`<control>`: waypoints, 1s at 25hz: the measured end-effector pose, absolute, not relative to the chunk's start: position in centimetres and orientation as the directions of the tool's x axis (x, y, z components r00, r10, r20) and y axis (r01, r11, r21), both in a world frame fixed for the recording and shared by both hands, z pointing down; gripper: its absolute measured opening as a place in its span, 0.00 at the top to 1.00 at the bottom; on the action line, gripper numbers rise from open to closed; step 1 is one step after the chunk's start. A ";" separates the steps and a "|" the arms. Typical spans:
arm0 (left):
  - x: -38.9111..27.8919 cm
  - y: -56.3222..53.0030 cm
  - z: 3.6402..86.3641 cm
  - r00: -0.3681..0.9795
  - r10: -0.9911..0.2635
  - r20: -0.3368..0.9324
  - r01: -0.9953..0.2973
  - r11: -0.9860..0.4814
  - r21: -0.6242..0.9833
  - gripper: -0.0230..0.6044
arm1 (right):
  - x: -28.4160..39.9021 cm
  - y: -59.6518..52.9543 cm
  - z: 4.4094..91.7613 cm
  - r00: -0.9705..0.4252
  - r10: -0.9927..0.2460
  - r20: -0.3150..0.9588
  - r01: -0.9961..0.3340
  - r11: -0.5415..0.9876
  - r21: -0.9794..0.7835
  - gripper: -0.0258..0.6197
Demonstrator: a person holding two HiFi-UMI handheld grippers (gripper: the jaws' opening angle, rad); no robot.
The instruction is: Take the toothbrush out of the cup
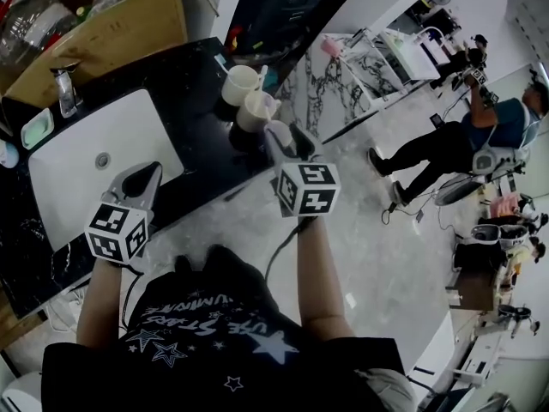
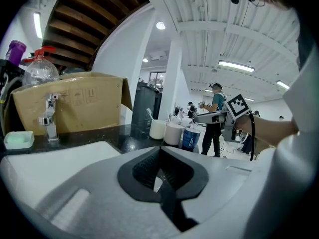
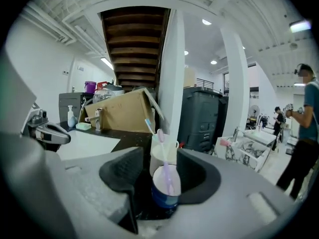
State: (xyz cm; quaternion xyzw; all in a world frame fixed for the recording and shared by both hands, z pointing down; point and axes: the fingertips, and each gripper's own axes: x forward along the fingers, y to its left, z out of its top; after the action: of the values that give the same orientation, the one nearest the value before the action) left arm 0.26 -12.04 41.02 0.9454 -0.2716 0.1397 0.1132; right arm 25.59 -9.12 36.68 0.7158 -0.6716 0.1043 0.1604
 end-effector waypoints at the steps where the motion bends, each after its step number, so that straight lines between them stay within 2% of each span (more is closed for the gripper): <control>1: 0.4 -12.2 41.0 0.807 -0.490 0.328 -0.554 -0.821 0.138 0.95 | 25.8 -9.6 36.8 0.065 -0.924 0.376 -0.995 -0.029 0.100 0.66; 8: 1.2 -13.2 41.2 0.749 -0.566 0.343 -0.639 -0.755 0.147 0.95 | 26.2 -12.8 38.7 -0.046 -0.867 0.496 -0.987 0.115 0.109 0.71; 10: 1.5 -13.3 41.1 0.737 -0.582 0.345 -0.654 -0.743 0.142 0.95 | 26.3 -13.7 39.0 -0.062 -0.854 0.517 -0.984 0.140 0.113 0.75; 13: 1.8 -13.3 41.1 0.720 -0.602 0.344 -0.674 -0.725 0.141 0.95 | 26.4 -14.5 39.5 -0.088 -0.840 0.535 -0.979 0.172 0.110 0.75; 16: 1.8 -13.3 41.1 0.706 -0.620 0.342 -0.690 -0.710 0.139 0.95 | 26.3 -14.9 40.0 -0.092 -0.821 0.563 -0.972 0.196 0.127 0.76; 17: 1.8 -13.3 41.1 0.702 -0.624 0.342 -0.695 -0.705 0.139 0.95 | 26.3 -14.9 40.1 -0.091 -0.814 0.574 -0.970 0.202 0.133 0.82; 18: 1.7 -13.3 41.1 0.698 -0.628 0.343 -0.699 -0.701 0.140 0.95 | 26.2 -15.0 40.2 -0.091 -0.808 0.582 -0.969 0.208 0.136 0.83; 25: 1.3 -13.0 41.0 0.682 -0.650 0.337 -0.718 -0.682 0.138 0.95 | 26.0 -15.5 40.7 -0.073 -0.801 0.595 -0.958 0.223 0.182 0.84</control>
State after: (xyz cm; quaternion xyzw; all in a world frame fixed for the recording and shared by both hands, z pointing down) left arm 1.32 -12.96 40.98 0.9076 -0.3768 0.1313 0.1304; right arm 25.99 -15.55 40.69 0.6098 -0.7209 0.1296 0.3029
